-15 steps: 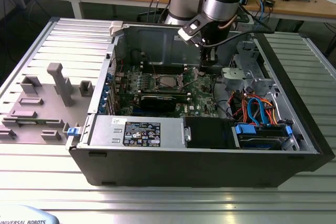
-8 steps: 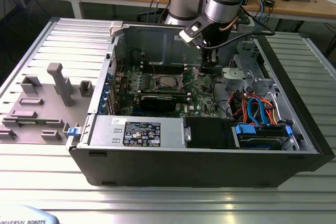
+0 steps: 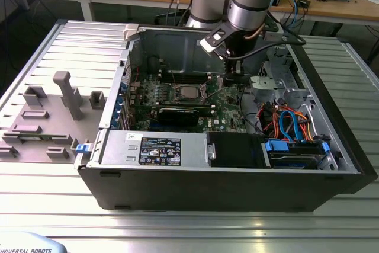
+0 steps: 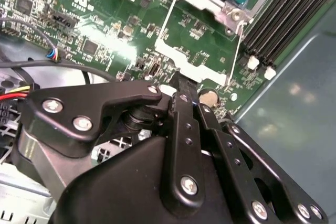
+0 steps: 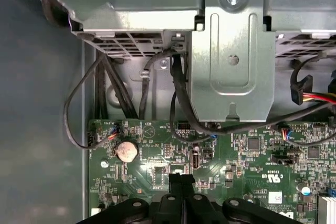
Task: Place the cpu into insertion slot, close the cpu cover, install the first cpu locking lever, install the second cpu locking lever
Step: 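Close the cpu cover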
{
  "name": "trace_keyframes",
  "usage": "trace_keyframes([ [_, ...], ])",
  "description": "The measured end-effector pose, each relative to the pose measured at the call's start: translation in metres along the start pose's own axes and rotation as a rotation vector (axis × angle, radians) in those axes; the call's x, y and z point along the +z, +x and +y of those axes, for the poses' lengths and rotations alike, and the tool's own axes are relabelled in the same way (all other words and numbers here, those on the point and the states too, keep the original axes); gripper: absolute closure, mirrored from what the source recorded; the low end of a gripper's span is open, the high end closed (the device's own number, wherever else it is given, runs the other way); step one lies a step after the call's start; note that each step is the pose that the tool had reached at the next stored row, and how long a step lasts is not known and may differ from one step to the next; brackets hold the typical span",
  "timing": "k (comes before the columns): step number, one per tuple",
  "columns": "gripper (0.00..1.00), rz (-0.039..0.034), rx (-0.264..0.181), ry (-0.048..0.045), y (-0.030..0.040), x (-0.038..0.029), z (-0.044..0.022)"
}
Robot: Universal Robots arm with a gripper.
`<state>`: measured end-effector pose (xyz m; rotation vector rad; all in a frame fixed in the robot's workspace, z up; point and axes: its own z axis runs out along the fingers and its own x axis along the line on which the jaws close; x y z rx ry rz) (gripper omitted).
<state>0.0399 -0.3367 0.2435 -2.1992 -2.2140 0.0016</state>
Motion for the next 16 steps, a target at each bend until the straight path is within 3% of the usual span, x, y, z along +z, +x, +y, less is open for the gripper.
trace_keyframes([
  [16, 0.89, 0.0001, 0.0, 0.0, 0.0001, 0.0001, -0.0027],
])
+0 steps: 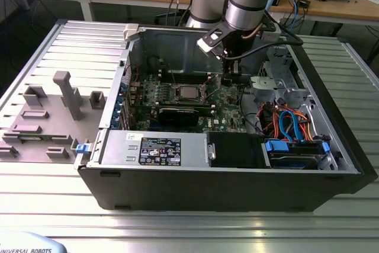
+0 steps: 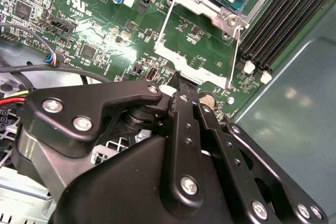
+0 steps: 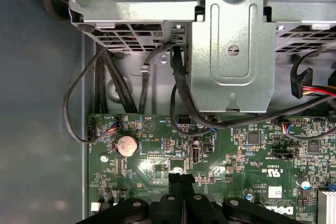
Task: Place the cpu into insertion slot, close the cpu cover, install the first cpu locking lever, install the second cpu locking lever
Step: 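Close the cpu cover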
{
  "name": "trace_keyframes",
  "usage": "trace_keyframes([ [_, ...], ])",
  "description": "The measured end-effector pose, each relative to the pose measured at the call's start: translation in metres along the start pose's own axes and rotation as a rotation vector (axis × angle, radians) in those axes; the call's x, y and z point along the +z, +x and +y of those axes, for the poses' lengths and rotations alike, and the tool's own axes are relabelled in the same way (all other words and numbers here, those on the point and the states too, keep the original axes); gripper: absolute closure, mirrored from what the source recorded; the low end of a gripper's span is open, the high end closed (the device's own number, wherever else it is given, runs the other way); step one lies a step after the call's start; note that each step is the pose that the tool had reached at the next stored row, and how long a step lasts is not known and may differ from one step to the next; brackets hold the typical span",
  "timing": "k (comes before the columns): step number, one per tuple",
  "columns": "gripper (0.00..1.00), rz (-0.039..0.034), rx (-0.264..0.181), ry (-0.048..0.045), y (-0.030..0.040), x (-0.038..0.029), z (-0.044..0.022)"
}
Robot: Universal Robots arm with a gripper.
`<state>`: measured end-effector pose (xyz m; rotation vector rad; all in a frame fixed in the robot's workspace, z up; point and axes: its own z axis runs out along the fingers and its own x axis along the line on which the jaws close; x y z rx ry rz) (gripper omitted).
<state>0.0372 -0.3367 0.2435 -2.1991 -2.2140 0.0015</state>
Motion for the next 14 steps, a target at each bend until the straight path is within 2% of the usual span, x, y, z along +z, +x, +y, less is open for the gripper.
trace_keyframes([
  [14, 0.89, -0.0001, 0.0, 0.0, 0.0, 0.0001, -0.0045],
])
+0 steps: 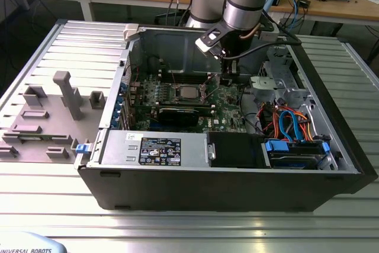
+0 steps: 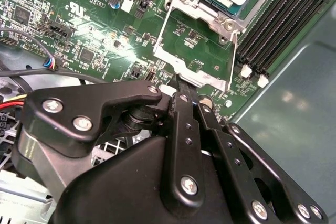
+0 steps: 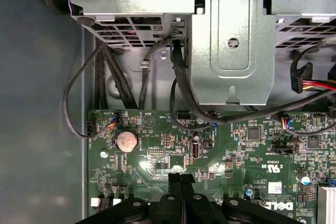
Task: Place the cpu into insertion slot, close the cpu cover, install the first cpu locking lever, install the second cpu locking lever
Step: 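Close the cpu cover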
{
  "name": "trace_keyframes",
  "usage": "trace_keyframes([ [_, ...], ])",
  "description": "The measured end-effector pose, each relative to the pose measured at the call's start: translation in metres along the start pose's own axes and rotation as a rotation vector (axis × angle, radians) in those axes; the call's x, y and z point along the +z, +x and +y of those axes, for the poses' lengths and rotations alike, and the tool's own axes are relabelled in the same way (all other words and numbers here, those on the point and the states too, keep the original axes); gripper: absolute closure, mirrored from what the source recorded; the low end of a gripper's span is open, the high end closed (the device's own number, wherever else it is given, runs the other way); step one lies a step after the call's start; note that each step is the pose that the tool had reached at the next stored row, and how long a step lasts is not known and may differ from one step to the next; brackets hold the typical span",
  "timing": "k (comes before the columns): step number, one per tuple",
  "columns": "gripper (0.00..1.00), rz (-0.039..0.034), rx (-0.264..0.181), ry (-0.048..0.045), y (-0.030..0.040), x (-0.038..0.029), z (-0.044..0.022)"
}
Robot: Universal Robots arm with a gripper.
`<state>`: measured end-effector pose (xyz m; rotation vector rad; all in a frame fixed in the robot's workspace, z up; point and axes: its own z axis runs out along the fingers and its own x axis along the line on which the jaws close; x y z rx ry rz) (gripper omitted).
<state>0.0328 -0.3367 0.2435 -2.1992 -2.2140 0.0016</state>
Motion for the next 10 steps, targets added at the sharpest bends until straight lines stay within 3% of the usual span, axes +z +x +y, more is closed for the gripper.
trace_keyframes([
  [10, 0.89, 0.0, 0.0, 0.0, 0.0, 0.0001, -0.004],
])
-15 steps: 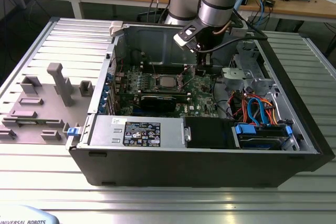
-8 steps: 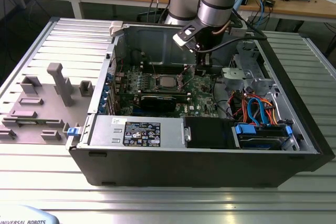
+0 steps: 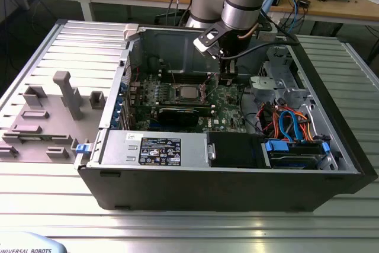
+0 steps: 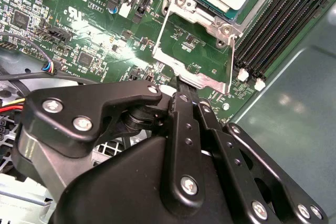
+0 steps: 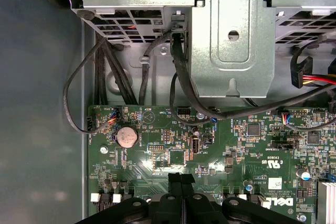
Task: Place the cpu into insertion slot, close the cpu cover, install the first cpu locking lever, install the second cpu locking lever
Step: 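Close the cpu cover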
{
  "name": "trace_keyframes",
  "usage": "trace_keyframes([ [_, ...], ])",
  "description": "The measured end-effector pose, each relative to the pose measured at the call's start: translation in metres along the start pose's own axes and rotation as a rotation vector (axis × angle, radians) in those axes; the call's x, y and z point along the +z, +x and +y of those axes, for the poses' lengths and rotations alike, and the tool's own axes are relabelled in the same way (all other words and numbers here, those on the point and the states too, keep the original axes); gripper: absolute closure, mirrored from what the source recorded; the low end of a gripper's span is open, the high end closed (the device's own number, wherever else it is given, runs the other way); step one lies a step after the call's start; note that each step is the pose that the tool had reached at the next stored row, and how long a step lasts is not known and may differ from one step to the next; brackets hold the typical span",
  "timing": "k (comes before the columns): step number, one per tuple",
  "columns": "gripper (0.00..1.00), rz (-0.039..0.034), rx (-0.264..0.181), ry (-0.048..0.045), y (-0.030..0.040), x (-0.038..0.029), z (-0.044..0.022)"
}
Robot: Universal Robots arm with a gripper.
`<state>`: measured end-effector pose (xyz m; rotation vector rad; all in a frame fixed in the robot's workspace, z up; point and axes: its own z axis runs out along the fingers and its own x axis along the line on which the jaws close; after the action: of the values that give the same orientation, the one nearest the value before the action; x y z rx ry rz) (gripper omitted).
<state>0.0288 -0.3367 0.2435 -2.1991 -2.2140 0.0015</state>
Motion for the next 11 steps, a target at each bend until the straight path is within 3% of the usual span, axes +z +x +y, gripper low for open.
trace_keyframes([
  [11, 0.89, -0.0001, 0.0, 0.0, 0.0, 0.0001, -0.0046],
])
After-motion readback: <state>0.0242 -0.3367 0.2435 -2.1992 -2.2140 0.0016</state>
